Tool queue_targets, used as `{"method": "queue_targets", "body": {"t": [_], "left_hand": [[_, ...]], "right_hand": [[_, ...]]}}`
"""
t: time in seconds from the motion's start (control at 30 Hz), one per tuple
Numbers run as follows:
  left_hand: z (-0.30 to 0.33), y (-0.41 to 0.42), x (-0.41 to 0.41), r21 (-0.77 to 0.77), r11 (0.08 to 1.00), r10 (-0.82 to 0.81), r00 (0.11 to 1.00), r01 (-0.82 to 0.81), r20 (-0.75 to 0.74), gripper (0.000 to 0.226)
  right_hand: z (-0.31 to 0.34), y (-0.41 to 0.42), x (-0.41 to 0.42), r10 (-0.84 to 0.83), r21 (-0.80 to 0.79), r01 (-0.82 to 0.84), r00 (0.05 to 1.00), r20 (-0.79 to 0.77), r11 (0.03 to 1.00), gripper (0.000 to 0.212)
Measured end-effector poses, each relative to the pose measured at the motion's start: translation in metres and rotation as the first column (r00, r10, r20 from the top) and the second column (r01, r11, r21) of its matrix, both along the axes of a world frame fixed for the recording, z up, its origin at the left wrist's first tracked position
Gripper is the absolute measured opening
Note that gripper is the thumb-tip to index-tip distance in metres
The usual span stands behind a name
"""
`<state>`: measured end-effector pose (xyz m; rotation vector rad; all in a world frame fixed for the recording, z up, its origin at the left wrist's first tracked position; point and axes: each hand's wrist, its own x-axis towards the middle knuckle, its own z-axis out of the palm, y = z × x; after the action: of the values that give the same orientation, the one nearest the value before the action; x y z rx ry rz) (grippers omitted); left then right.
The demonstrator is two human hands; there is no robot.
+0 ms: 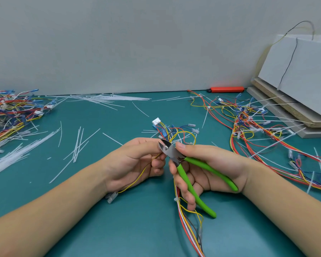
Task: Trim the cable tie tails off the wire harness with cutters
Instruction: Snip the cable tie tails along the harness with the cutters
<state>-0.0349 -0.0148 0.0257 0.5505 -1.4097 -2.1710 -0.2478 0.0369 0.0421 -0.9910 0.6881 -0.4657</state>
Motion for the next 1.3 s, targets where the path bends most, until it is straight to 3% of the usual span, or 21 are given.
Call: {"method": "queue_targets", "body": {"t": [0.63,0.87,1.3], "left_hand": [[-0.0009,-0.0001,0.0011,0.015,1.000,-0.001,1.000,0.001,-0.022,0.011],[-0.0021,-0.0016,0.0008,0.008,1.000,-0.019,1.000,0.019,-0.014,0.020],[0.0006,0.0015,-0.0003,-0.027,1.000,-0.011,1.000,0.011,0.009,0.012]], "right_hand": [[0.0053,0.0041,0.0059,0.004,-0.058,-0.007,0.999,-0.048,0.998,0.045],[0.0042,0.0023,0.0027,0.018,0.013,-0.018,1.000,-0.026,1.000,0.045],[0.0027,0.0010,0.0003,0.013,0.023,-0.013,1.000,-0.012,1.000,0.046]]}}
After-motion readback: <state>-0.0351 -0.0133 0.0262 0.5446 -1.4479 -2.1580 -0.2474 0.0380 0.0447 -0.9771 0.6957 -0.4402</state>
